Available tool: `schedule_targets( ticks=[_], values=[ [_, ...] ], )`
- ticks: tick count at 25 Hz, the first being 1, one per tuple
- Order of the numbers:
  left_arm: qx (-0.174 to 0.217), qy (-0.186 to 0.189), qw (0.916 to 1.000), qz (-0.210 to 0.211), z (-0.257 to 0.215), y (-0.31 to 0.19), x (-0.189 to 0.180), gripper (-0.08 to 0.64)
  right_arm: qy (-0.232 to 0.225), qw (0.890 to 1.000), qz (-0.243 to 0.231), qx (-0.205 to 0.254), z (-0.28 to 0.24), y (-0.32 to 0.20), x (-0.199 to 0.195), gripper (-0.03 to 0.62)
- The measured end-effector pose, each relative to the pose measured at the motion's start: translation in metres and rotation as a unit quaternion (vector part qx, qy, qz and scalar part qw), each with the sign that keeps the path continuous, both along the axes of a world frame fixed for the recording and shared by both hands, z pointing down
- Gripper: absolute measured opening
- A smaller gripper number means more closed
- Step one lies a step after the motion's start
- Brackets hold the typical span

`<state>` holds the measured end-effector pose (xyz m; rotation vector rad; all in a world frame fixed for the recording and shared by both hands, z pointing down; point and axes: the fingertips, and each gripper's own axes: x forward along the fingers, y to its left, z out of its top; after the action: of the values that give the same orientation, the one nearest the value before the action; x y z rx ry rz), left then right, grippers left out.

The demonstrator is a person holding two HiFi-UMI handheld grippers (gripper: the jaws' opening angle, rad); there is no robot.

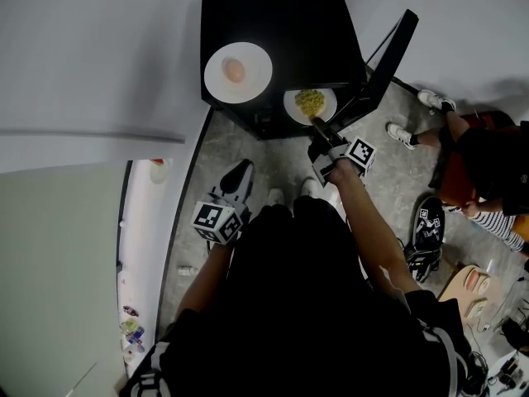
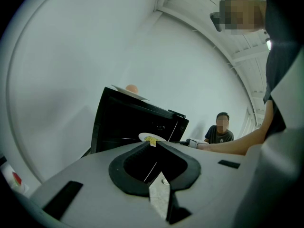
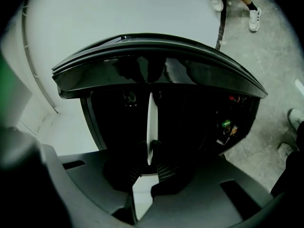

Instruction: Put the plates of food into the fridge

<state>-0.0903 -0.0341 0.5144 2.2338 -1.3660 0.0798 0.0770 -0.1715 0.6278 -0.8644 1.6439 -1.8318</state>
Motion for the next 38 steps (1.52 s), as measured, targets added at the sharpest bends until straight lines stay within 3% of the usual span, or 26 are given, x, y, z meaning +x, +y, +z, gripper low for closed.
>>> schedule_targets(
  ticks=[38],
  values=[
    [-0.017,-0.003,0.9998,0.000,0.013,0.000,-0.002,0.044,-0.008,0.997,0.067,-0.023,0.021,-0.053,-0.007,0.038]
  ],
)
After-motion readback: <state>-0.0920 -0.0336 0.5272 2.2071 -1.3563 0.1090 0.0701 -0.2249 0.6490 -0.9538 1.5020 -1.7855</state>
